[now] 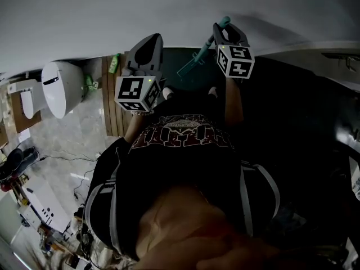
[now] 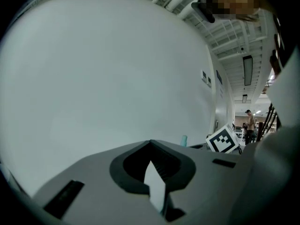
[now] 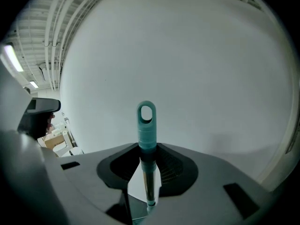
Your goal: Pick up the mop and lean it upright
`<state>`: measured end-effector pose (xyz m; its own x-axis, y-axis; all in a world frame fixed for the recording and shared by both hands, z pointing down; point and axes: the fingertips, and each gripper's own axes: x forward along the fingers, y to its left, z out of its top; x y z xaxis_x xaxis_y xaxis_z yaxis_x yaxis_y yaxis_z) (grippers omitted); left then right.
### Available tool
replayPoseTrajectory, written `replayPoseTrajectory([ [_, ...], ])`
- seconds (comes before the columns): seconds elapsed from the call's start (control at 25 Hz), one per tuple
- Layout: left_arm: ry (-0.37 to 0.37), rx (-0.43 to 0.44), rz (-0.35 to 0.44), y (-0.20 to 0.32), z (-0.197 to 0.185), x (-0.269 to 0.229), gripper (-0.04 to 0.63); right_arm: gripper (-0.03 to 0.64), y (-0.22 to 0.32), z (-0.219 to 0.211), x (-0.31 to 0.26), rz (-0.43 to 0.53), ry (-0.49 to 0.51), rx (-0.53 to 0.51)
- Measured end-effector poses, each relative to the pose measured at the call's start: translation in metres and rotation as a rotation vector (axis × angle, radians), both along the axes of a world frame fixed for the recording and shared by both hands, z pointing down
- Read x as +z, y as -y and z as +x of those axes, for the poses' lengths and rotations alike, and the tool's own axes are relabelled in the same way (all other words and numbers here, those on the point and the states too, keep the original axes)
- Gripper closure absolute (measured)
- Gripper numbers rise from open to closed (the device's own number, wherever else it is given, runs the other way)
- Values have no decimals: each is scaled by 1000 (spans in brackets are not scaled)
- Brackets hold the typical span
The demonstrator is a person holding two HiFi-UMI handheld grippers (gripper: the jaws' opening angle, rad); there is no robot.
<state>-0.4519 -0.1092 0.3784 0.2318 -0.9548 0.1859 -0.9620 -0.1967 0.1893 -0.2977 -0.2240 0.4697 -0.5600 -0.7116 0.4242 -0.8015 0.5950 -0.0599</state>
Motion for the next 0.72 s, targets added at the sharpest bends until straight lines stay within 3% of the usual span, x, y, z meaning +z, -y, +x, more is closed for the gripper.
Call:
replayPoseTrajectory([
  [0.72, -3, -53, -7, -2, -12, 4, 549, 495, 55, -7, 13, 8, -2, 81],
])
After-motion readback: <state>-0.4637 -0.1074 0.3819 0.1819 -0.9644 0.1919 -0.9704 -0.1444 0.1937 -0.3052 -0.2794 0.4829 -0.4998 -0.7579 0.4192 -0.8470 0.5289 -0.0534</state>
